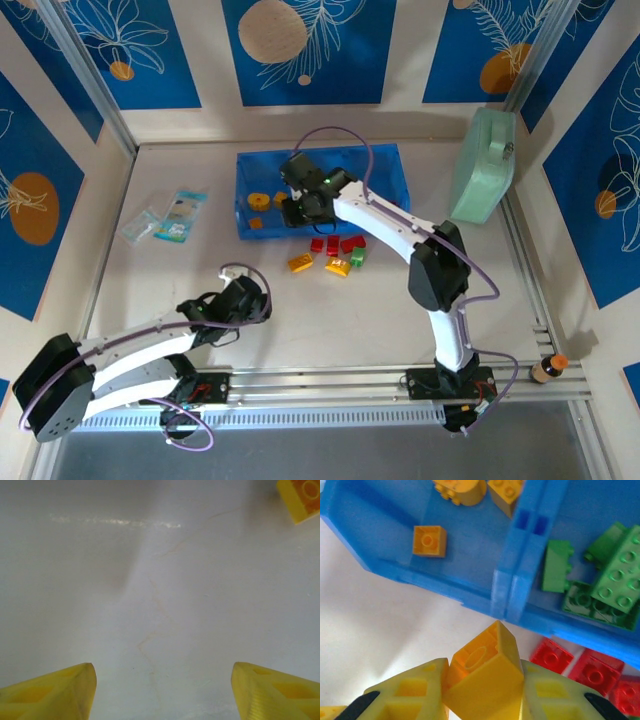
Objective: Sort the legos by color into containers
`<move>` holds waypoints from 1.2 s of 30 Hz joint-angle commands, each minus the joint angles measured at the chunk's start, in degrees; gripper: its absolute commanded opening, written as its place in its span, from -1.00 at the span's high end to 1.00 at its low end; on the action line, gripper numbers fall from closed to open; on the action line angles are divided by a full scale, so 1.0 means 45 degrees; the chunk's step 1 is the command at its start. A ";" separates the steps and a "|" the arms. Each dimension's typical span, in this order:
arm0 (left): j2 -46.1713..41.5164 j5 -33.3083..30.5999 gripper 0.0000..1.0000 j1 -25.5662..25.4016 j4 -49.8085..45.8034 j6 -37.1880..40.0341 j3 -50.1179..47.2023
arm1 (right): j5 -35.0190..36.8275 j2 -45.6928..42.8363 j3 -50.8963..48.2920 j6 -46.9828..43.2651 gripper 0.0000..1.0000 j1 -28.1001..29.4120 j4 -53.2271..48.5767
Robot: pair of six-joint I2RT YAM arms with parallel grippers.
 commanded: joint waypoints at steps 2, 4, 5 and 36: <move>0.0052 0.0171 -0.43 -0.0232 0.0178 -0.0208 -0.0164 | -0.0381 0.0972 0.1914 -0.0328 0.42 0.0171 -0.0830; 0.0032 0.0134 -0.43 -0.0292 0.0202 -0.0180 -0.0129 | -0.0444 0.1762 0.3079 -0.0420 0.42 0.0171 -0.1260; 0.0018 0.0122 -0.43 -0.0327 0.0197 -0.0169 -0.0107 | -0.0463 0.2109 0.3600 -0.0464 0.42 0.0151 -0.1467; 0.1755 -0.0129 -0.43 -0.1102 0.1084 0.0338 0.0983 | 0.0365 -0.4791 -0.7365 0.1428 -0.28 -0.2805 0.1182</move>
